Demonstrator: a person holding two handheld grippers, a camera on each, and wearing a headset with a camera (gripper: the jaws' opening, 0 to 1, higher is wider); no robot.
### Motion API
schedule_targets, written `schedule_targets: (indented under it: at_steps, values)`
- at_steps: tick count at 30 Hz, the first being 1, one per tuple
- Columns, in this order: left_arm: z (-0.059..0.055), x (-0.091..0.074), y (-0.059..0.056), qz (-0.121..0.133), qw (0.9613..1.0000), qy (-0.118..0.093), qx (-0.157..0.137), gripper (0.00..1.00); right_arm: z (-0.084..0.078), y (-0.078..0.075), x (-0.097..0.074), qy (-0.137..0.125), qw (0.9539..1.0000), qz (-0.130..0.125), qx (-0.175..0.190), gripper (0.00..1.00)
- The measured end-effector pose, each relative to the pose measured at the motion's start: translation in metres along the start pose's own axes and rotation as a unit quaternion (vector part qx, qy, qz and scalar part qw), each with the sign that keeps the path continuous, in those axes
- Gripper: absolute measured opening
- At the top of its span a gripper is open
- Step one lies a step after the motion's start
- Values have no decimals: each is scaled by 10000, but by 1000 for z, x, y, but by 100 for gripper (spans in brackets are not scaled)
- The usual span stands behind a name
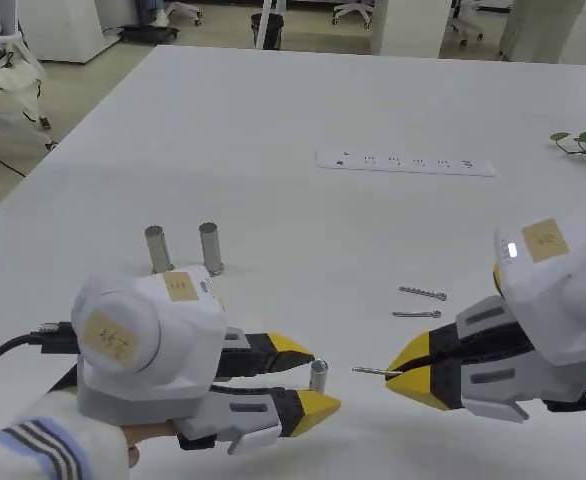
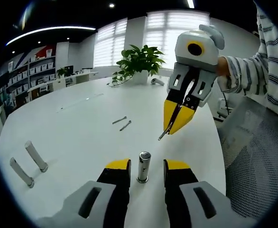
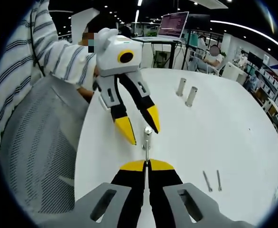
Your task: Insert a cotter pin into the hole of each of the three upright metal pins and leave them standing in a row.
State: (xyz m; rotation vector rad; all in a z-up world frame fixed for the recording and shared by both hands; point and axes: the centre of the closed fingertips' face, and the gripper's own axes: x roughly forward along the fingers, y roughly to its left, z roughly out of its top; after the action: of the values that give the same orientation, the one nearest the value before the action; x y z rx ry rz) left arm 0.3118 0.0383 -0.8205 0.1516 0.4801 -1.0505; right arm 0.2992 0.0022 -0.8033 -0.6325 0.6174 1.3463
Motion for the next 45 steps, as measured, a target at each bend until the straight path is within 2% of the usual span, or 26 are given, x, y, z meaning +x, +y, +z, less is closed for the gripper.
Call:
schedule_targets:
  at_steps: [8,15,24,45]
  values:
    - [-6,5,3,78,10000,9,-36,17,-5,-3,10,82,9999,109,-1,3]
    - [-6,5,5,147,9999,-37,-32,10,-5,-5,15,102,9998,172,-18,3]
    - [-9,6,6,129,9999,-30,-16,8,-1,-3,21,66,9996,259,-48,3]
    - [-9,7,6,107,9999,-60,102,7,0,-4,23,47,9997,233,-42,3]
